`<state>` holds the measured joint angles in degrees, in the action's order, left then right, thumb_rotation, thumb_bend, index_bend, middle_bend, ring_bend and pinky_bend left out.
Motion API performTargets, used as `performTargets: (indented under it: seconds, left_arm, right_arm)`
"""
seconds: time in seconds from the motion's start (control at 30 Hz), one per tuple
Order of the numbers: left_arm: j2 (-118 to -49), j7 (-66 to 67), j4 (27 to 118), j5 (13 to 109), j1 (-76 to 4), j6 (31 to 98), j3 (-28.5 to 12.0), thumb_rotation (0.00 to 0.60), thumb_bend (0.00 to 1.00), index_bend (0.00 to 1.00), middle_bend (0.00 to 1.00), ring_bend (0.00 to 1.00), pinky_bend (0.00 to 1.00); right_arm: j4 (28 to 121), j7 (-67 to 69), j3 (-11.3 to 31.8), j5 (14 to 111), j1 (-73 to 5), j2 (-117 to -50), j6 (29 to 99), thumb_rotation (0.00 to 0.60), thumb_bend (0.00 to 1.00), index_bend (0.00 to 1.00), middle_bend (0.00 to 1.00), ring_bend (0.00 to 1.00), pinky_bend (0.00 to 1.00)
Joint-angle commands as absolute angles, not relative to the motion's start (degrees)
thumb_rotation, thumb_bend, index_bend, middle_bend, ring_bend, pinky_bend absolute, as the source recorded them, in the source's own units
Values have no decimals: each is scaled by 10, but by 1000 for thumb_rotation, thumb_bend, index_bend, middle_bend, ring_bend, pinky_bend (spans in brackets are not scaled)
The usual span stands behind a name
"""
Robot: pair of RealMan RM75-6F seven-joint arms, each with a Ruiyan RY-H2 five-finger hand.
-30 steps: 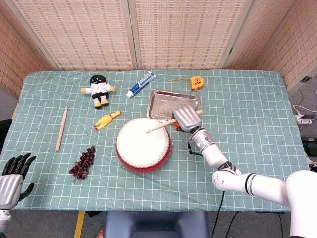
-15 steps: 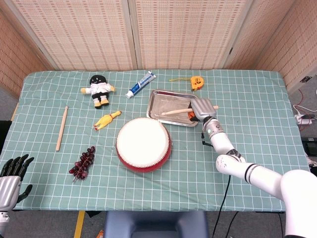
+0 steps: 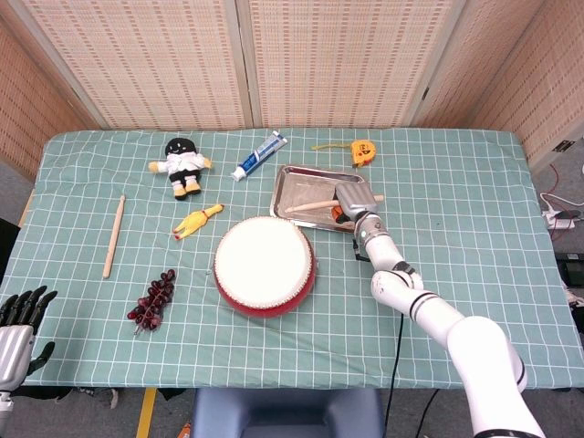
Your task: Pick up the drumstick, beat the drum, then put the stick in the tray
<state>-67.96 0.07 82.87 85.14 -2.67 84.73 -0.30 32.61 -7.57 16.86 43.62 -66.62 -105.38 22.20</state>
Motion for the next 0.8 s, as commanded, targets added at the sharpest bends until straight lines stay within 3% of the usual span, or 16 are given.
performTargets:
  seconds: [0.03, 0.17, 0.33, 0.53, 0.63, 0.8]
  left_arm:
    - [-679, 1, 828, 849, -26, 846, -3, 600, 273, 121, 46, 53, 34]
    - [-679, 0, 828, 847, -25, 844, -3, 600, 272, 121, 46, 54, 34]
    - [-679, -1, 826, 845, -24, 843, -3, 600, 272, 121, 46, 54, 34]
    - [-680, -1, 825, 844, -24, 840, -3, 600, 272, 121, 46, 53, 34]
    - [-680, -2, 823, 844, -24, 839, -3, 600, 271, 121, 46, 53, 35]
    - [-681, -5, 820, 845, -24, 839, -3, 600, 272, 121, 46, 54, 34]
  right_arm:
    - [279, -36, 186, 466, -682, -1085, 198, 600, 444, 979, 692, 673, 685]
    - [239, -6, 194, 489, -691, -1105, 181, 600, 391, 799, 575, 565, 600]
    - [199, 21, 200, 510, -699, -1122, 155, 600, 331, 528, 410, 361, 458]
    - [177, 46, 209, 530, -705, -1129, 143, 600, 270, 298, 267, 190, 346]
    - [170, 56, 213, 537, -707, -1130, 140, 600, 252, 236, 230, 154, 314]
    - [175, 71, 219, 549, -707, -1124, 140, 600, 242, 214, 221, 146, 312]
